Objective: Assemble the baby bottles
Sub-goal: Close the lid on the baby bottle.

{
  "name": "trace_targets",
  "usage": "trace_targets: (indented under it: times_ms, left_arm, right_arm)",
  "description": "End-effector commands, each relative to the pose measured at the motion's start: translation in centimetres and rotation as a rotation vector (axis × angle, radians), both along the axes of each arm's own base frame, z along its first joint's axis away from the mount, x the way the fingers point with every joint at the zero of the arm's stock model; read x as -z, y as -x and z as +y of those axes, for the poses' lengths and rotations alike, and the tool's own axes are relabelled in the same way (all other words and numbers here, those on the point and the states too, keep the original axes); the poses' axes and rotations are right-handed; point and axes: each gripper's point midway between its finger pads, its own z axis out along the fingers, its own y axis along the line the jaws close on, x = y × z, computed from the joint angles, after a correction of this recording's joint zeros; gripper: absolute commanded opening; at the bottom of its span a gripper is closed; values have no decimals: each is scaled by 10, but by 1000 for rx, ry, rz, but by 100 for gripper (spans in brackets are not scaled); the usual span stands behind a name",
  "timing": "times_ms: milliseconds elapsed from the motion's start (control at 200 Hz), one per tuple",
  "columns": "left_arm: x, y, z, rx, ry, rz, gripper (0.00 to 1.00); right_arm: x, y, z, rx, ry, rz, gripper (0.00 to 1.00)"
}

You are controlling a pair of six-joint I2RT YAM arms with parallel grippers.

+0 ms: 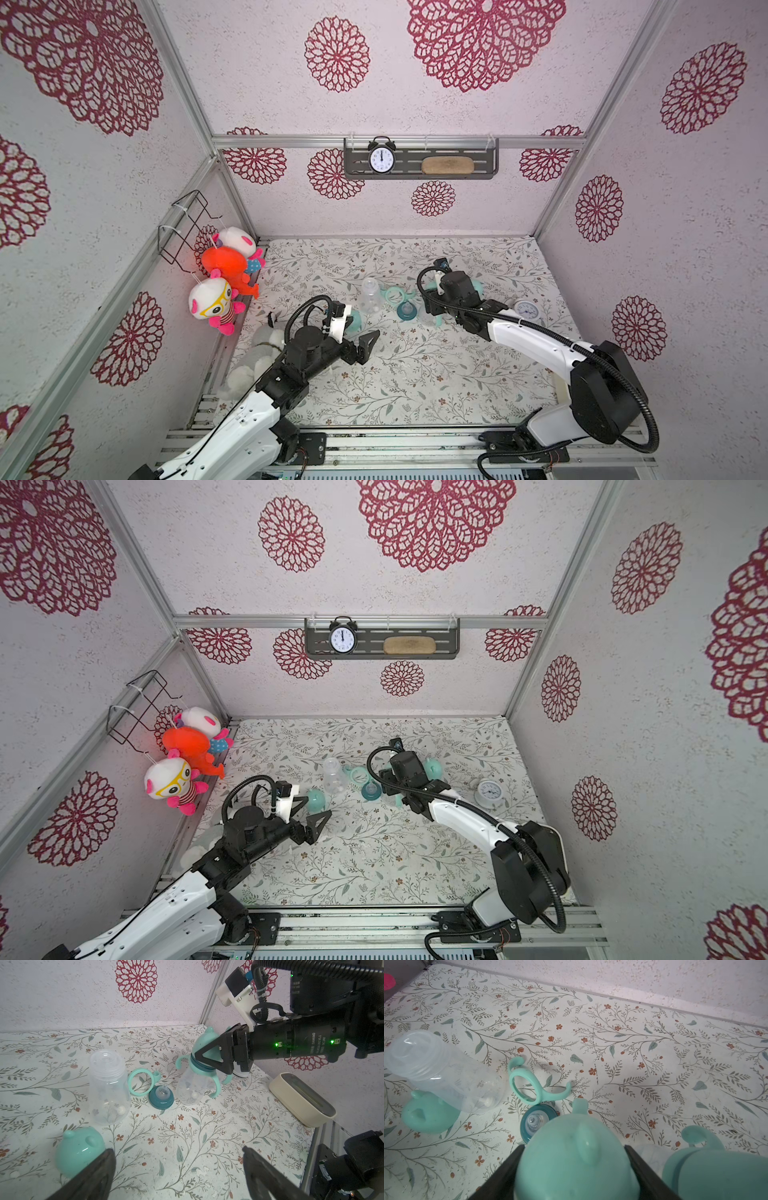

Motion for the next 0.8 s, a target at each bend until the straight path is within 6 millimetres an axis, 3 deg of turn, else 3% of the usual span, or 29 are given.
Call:
trace_targets:
  times_ms: [0,375,796]
  left_arm:
    - [-9,-2,1,0,11,-29,98]
    - [-10,-3,0,1,11,-32,98]
    - [-11,-1,2,-1,8,-38,98]
  right_arm:
    - [41,23,-16,4,101,122,72]
    - [53,33,-24,26,107,126,72]
    - [82,37,-22,24,147,188,72]
